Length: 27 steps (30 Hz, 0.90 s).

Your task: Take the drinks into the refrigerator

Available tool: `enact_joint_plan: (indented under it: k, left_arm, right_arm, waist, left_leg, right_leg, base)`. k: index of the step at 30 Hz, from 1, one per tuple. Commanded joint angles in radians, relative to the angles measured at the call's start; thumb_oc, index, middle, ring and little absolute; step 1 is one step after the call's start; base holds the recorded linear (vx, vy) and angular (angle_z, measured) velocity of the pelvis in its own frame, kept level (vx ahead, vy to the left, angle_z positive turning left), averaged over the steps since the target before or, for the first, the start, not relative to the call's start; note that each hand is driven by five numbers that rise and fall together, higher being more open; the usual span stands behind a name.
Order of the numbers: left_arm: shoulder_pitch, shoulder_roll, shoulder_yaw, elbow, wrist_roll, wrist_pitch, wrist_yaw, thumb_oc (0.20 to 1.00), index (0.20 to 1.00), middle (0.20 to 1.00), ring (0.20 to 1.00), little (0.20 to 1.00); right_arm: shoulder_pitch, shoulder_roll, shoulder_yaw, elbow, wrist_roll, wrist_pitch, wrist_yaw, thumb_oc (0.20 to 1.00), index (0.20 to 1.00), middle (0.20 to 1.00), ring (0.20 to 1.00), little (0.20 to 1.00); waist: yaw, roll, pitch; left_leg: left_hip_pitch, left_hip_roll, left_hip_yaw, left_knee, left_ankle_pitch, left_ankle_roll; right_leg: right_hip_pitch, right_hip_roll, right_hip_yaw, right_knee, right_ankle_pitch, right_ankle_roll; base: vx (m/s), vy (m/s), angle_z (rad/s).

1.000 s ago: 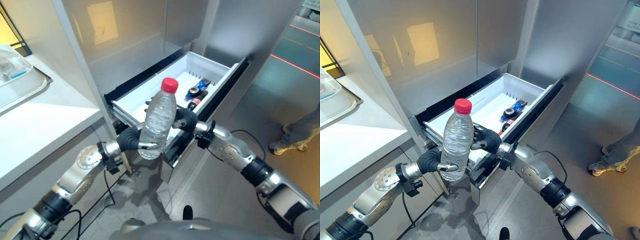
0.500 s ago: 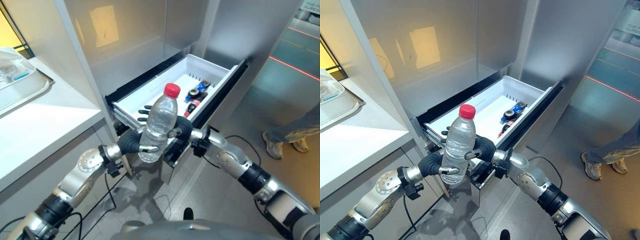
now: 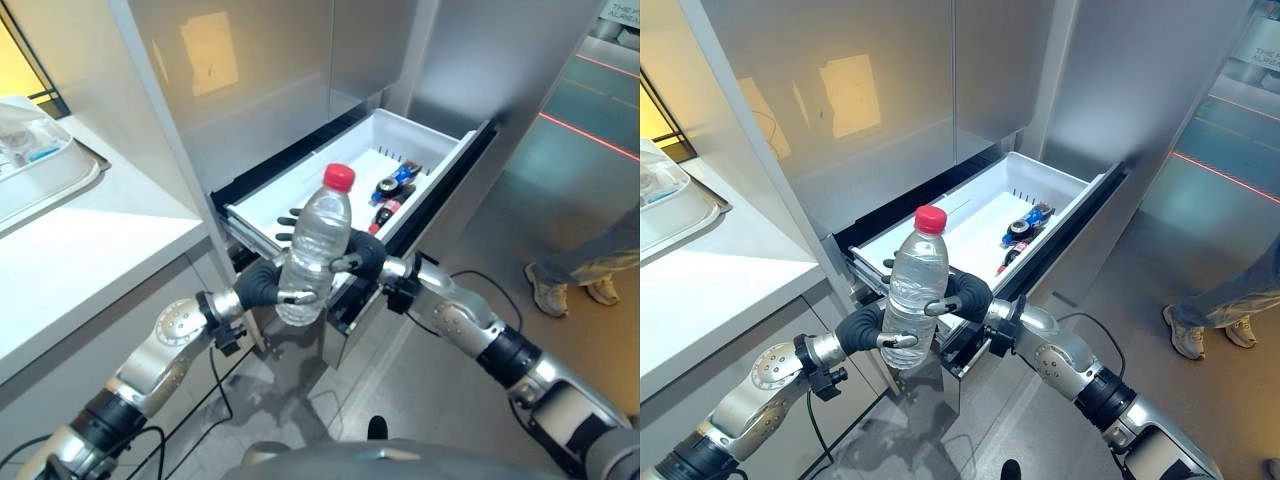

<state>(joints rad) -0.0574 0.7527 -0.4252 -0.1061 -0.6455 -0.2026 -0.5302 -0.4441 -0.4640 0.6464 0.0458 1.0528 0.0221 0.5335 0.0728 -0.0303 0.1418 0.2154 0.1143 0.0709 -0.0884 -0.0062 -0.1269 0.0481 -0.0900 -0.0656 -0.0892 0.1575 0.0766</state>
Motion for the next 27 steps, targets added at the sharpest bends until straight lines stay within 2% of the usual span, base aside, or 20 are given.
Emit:
enact_joint_plan:
  k: [1,9,10,11,12,13,14,15,27]
  left_arm:
    - [-0.117,-0.062,0.029,-0.031,0.004,-0.055,0.029,0.2,0.2,0.2,0.2,0.2]
    - [-0.114,-0.077,0.028,-0.027,-0.009,-0.049,0.035,0.2,0.2,0.2,0.2,0.2]
    - [-0.11,-0.079,0.027,-0.026,-0.016,-0.047,0.034,0.313,0.313,0.313,0.313,0.313]
    - [-0.099,-0.083,0.024,-0.019,-0.035,-0.033,0.031,0.561,0.561,0.561,0.561,0.561]
    - [-0.099,-0.083,0.024,-0.02,-0.035,-0.033,0.031,0.561,0.561,0.561,0.561,0.561]
    - [-0.092,-0.089,0.022,-0.013,-0.046,-0.024,0.031,0.658,0.658,0.658,0.658,0.658]
    - [-0.084,-0.093,0.016,-0.014,-0.062,-0.01,0.025,0.884,0.884,0.884,0.884,0.884]
    - [-0.083,-0.093,0.016,-0.014,-0.062,-0.01,0.025,1.0,1.0,1.0,1.0,1.0]
    - [-0.06,-0.059,-0.021,-0.001,-0.123,0.034,0.009,1.0,1.0,1.0,1.0,1.0]
  right_arm:
    - [-0.073,0.098,0.058,-0.188,0.093,-0.026,0.041,0.2,0.2,0.2,0.2,0.2]
    - [-0.055,0.113,0.06,-0.182,0.111,-0.021,0.031,0.2,0.2,0.2,0.2,0.2]
    - [-0.053,0.115,0.061,-0.182,0.116,-0.021,0.029,0.2,0.2,0.2,0.2,0.2]
    - [-0.045,0.117,0.061,-0.183,0.123,-0.021,0.025,0.2,0.2,0.2,0.2,0.2]
    - [-0.045,0.117,0.061,-0.183,0.123,-0.021,0.025,0.2,0.2,0.2,0.2,0.2]
    - [-0.037,0.12,0.063,-0.179,0.13,-0.018,0.022,0.2,0.2,0.2,0.2,0.2]
    - [-0.029,0.127,0.064,-0.176,0.143,-0.016,0.016,0.2,0.2,0.2,0.2,0.2]
    - [-0.029,0.127,0.064,-0.176,0.143,-0.016,0.016,0.2,0.2,0.2,0.2,0.2]
    - [0.006,0.135,0.047,-0.152,0.198,-0.034,-0.032,0.2,0.2,0.2,0.2,0.2]
  waist:
    - [0.016,0.001,0.016]
    - [0.017,0.003,0.018]
    - [0.017,0.004,0.018]
    - [0.016,0.005,0.02]
    - [0.016,0.005,0.02]
    - [0.016,0.005,0.021]
    - [0.015,0.007,0.022]
    - [0.015,0.007,0.022]
    - [0.006,0.012,0.02]
  left_leg:
    - [-0.036,-0.08,-0.054,0.001,-0.046,0.106]
    - [-0.039,-0.081,-0.058,0.001,-0.045,0.106]
    - [-0.039,-0.081,-0.058,0.001,-0.045,0.106]
    - [-0.039,-0.081,-0.058,0.001,-0.045,0.107]
    - [-0.039,-0.081,-0.058,0.001,-0.045,0.107]
    - [-0.039,-0.08,-0.058,0.001,-0.045,0.107]
    - [-0.038,-0.08,-0.057,0.001,-0.045,0.108]
    - [-0.038,-0.08,-0.057,0.001,-0.045,0.108]
    - [-0.038,-0.078,-0.051,0.001,-0.046,0.109]
  right_leg:
    - [0.04,0.012,-0.083,0.136,-0.141,0.009]
    - [0.038,0.009,-0.086,0.136,-0.139,0.011]
    - [0.037,0.008,-0.086,0.136,-0.139,0.011]
    - [0.036,0.008,-0.083,0.136,-0.138,0.011]
    - [0.036,0.008,-0.083,0.136,-0.138,0.011]
    - [0.036,0.008,-0.082,0.136,-0.138,0.011]
    - [0.035,0.007,-0.082,0.137,-0.138,0.011]
    - [0.035,0.007,-0.082,0.137,-0.138,0.011]
    - [0.031,0.009,-0.076,0.139,-0.136,0.011]
  base:
    - [0.0,0.0,0.0]
    - [0.0,0.0,0.0]
    - [0.0,0.0,0.0]
    - [0.0,0.0,0.0]
    - [0.0,0.0,0.0]
    - [0.0,0.0,0.0]
    - [0.0,0.0,0.0]
    - [0.0,0.0,0.0]
    - [0.0,0.0,0.0]
